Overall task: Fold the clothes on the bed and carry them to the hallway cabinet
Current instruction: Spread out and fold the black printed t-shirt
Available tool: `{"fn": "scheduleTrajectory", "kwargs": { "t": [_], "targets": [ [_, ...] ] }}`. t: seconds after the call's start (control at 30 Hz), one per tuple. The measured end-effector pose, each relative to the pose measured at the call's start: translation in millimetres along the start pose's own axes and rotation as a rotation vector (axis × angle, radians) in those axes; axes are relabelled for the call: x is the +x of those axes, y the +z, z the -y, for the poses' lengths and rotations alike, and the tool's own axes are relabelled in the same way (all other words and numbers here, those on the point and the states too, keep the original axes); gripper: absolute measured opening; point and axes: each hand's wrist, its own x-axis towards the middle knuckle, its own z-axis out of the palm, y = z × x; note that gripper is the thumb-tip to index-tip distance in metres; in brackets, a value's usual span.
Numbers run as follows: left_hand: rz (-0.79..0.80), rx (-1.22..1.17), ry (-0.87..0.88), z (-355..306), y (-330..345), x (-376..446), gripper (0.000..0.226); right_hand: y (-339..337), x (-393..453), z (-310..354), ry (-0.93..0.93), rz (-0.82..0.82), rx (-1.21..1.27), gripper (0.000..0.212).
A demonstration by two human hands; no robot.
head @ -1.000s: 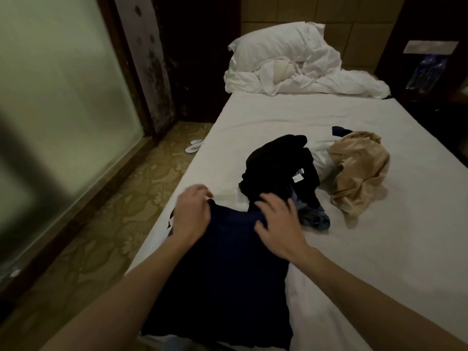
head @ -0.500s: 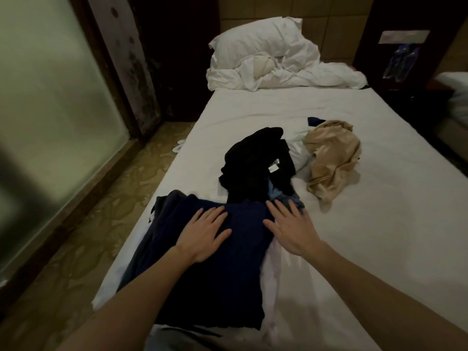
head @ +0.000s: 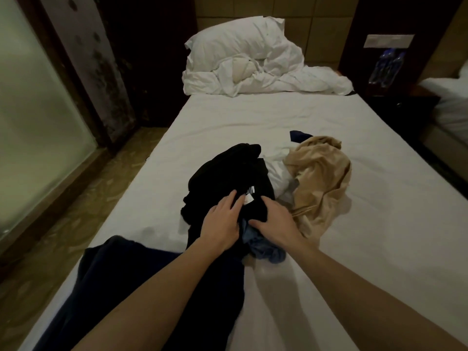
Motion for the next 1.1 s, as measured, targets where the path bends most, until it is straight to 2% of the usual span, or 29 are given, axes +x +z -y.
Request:
{"fn": "scheduleTrajectory", "kwargs": {
  "t": [0.07, 0.13, 0.27, 0.37, 0.5, 0.57, 0.63, 0.7, 0.77, 0.83, 0.93, 1.03, 1.1],
  "targets": [
    [0.021, 0.119, -0.002, 2.3, 7.7, 16.3, 0.077, 7.7, 13.6, -8.0, 0.029, 0.028, 0.033, 0.049],
    [0.0, 0.195, -0.032, 5.5, 10.8, 28.8, 0.074, 10.5, 22.4, -19.8, 0.06, 0.027, 0.091, 0.044],
    [-0.022, 0.135, -0.092, 9.8, -1.6, 44.7, 0.037, -4.7, 22.4, -36.8, 0.074, 0.058, 0.133, 0.039],
    [-0.14, 0.169, -0.082, 3.5, -16.7, 35.9, 0.03, -25.7, 12.1, -38.0, 0.039, -0.077, 0.151, 0.018],
    [-0.303, 0.24, 0.013, -17.7, -41.0, 9.4, 0.031, -59.6, -15.5, -14.4, -0.055, -0.273, 0.154, 0.021],
    [-0.407, 0.16, 0.047, -32.8, -61.9, -1.4, 0.026, -80.0, -35.0, 0.7, -0.126, -0.371, 0.183, 0.017],
    [-0.479, -0.03, 0.064, -53.2, -88.4, -12.9, 0.017, -104.5, -59.1, 15.7, -0.184, -0.477, 0.255, 0.014],
    [-0.436, -0.273, 0.062, -78.5, -117.0, -29.2, 0.005, -130.0, -86.3, 26.8, -0.243, -0.576, 0.295, 0.014],
    [-0.374, -0.378, 0.076, -99.6, -138.2, -46.2, 0.011, -153.9, -115.3, 35.9, -0.249, -0.615, 0.366, 0.017],
    [-0.337, -0.376, 0.146, -115.1, -151.5, -66.1, 0.015, -172.5, -143.6, 41.4, -0.254, -0.631, 0.427, 0.022],
    [-0.242, -0.312, 0.248, -129.6, -163.5, -90.7, 0.025, -197.9, -178.5, 40.6, -0.296, -0.7, 0.342, 0.026],
    [-0.163, -0.225, 0.271, -134.6, -169.4, -110.8, 0.023, -223.9, -206.4, 34.3, -0.253, -0.756, 0.331, 0.016],
    [-0.184, -0.34, 0.259, -137.9, -177.8, -123.8, 0.018, -241.8, -224.3, 32.0, -0.252, -0.788, 0.331, 0.011]
  ]
}}
